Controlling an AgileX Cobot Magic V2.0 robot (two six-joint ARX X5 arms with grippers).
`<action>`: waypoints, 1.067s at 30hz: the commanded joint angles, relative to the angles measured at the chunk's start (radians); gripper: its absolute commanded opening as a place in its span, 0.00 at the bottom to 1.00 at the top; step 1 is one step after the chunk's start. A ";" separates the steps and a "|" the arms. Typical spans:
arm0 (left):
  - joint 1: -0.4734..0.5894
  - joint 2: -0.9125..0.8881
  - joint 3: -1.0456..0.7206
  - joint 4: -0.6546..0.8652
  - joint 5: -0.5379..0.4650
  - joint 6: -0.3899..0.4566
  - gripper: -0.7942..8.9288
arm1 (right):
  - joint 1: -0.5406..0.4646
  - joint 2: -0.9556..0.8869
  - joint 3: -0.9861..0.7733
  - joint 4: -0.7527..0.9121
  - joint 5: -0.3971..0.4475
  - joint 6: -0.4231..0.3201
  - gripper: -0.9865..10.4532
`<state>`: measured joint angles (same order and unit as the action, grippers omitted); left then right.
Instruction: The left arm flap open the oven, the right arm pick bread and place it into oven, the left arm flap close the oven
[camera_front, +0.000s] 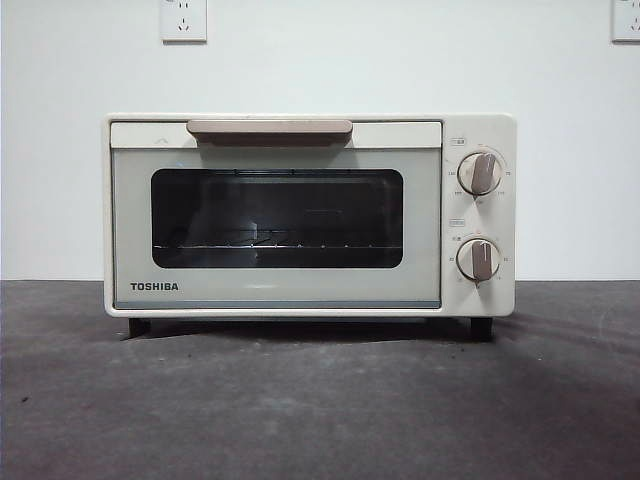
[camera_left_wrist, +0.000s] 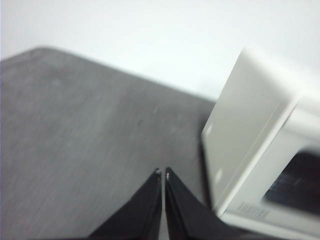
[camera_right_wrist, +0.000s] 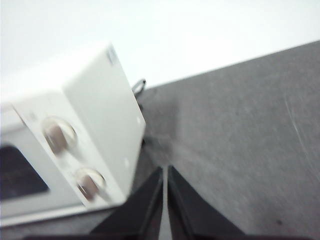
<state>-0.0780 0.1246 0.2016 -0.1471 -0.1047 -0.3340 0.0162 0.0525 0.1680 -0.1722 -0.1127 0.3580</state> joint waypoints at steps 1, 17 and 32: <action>-0.009 0.075 0.092 -0.006 0.004 -0.054 0.10 | 0.002 0.048 0.066 0.003 -0.018 0.068 0.10; -0.114 0.531 0.620 -0.216 0.309 0.017 0.10 | 0.002 0.401 0.513 -0.244 -0.399 -0.012 0.10; -0.317 0.585 0.694 -0.391 0.545 0.139 0.10 | 0.164 0.507 0.653 -0.421 -0.523 -0.177 0.10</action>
<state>-0.3897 0.7052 0.8768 -0.5343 0.4286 -0.2127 0.1768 0.5556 0.8032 -0.5919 -0.6353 0.2047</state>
